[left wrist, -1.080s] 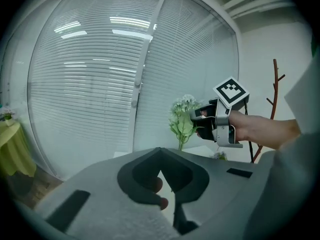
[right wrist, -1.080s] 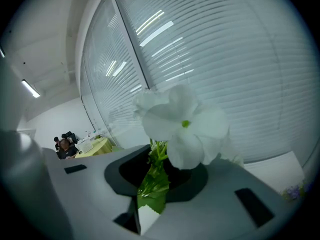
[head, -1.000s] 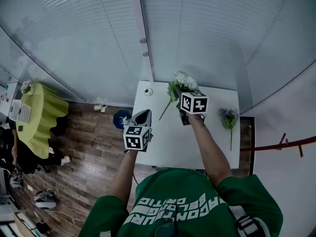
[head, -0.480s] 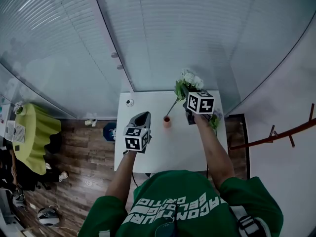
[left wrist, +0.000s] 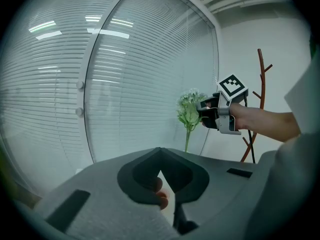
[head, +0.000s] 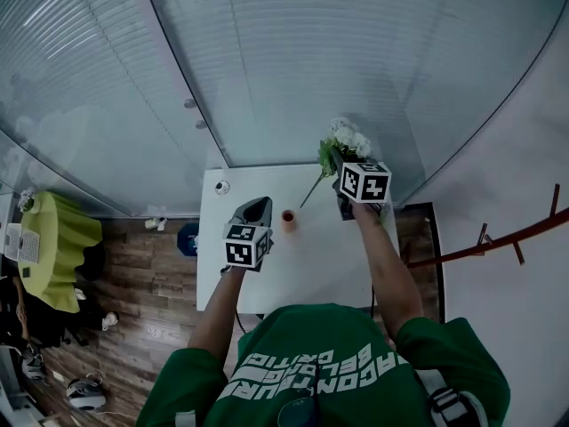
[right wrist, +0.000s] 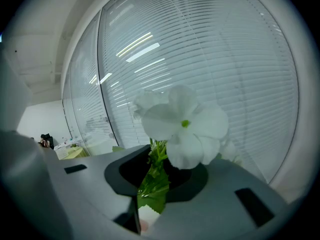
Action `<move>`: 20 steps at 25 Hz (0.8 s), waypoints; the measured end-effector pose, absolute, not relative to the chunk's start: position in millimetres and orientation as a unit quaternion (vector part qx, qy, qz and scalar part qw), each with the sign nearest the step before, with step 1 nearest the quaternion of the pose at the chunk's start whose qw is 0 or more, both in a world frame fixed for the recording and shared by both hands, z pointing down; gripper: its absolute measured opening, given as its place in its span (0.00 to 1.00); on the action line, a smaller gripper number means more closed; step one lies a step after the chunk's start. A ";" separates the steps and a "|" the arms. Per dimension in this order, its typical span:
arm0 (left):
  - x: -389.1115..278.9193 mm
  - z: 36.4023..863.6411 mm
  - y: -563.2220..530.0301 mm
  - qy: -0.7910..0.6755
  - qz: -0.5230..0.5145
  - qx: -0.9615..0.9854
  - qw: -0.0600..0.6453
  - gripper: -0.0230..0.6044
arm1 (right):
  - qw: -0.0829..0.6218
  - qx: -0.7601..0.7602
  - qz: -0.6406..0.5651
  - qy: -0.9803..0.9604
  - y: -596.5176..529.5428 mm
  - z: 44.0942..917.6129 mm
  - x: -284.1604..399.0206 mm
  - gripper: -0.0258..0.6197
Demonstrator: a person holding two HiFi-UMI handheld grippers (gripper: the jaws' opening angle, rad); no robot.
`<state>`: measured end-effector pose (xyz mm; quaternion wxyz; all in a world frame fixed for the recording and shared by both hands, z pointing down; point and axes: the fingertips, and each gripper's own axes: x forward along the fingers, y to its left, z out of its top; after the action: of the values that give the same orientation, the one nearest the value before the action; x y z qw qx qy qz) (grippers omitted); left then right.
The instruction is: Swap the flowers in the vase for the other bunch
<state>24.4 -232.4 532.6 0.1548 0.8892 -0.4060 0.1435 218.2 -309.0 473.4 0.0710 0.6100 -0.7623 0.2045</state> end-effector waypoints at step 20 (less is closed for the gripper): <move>-48.3 559.1 -236.7 -0.457 0.151 0.855 0.191 0.04 | 0.150 0.587 0.147 -0.782 -330.7 547.9 139.7 0.16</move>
<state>-48.3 -236.7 559.1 0.1908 0.8554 -0.4571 0.1512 139.7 -330.7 547.9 0.1496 0.5868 -0.7821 0.1470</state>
